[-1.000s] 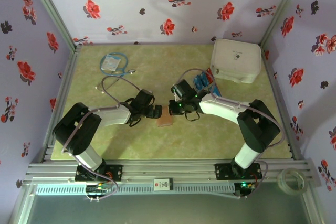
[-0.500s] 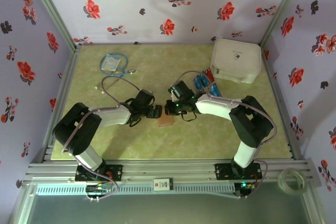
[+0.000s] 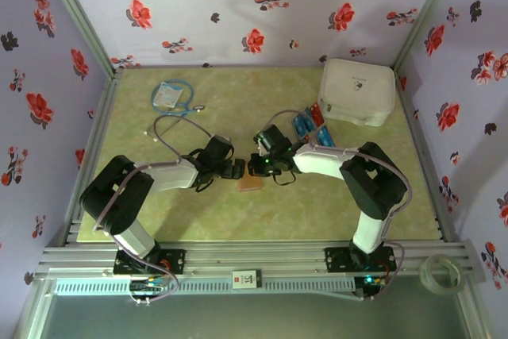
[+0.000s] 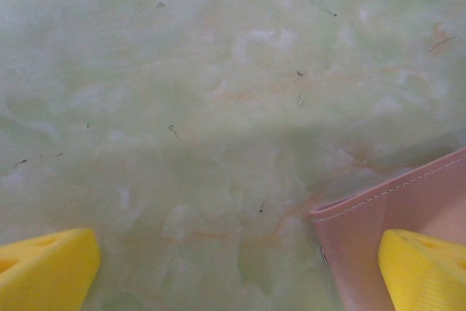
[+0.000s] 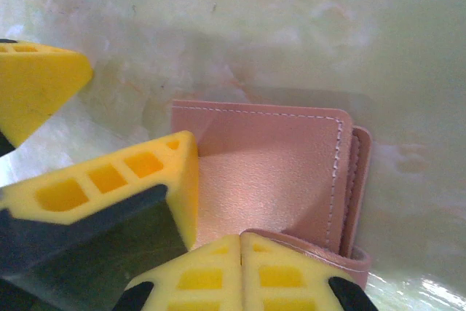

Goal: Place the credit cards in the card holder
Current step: Close the button on the card holder.

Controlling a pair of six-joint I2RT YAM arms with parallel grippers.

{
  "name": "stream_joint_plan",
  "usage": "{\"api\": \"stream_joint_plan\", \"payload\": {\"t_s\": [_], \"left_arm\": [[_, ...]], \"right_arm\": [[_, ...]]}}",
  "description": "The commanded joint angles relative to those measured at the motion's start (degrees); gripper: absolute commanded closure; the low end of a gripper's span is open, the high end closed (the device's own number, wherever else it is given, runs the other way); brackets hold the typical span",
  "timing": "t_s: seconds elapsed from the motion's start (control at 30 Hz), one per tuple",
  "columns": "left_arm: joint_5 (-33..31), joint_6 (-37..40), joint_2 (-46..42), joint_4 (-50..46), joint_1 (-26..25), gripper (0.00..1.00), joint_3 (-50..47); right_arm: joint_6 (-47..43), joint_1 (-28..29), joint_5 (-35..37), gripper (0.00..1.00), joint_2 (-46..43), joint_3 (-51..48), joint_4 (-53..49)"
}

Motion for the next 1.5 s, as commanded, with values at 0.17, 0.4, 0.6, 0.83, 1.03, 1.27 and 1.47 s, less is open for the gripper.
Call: {"api": "stream_joint_plan", "payload": {"t_s": [0.17, 0.4, 0.6, 0.83, 1.03, 1.27, 1.47], "left_arm": [[-2.0, -0.4, 2.6, -3.3, 0.1, 0.00, -1.9], [-2.0, -0.5, 2.6, -3.3, 0.1, 0.00, -1.9], [-2.0, -0.5, 2.5, -3.3, 0.1, 0.00, -1.8], [-2.0, -0.5, 2.4, -3.5, 0.1, 0.00, -1.6], [-2.0, -0.5, 2.4, -3.6, 0.1, 0.00, -1.7], [-2.0, -0.6, 2.2, -3.9, 0.1, 0.00, -1.6], [-2.0, -1.0, 2.0, -3.8, 0.1, 0.00, -1.6]], "right_arm": [[0.8, -0.4, 0.9, 1.00, 2.0, -2.6, 0.7], [1.5, -0.2, 0.1, 1.00, 3.3, -3.4, 1.1], [1.7, 0.3, 0.7, 1.00, 3.8, -5.6, 0.9], [1.4, 2.6, 2.4, 1.00, 3.8, -8.5, 0.6], [1.0, 6.3, 7.0, 1.00, 3.9, -11.6, 0.7], [2.2, 7.2, 8.8, 1.00, 5.2, -14.5, 4.3], [1.9, 7.2, 7.7, 0.92, 4.1, -10.1, 2.7]]}}
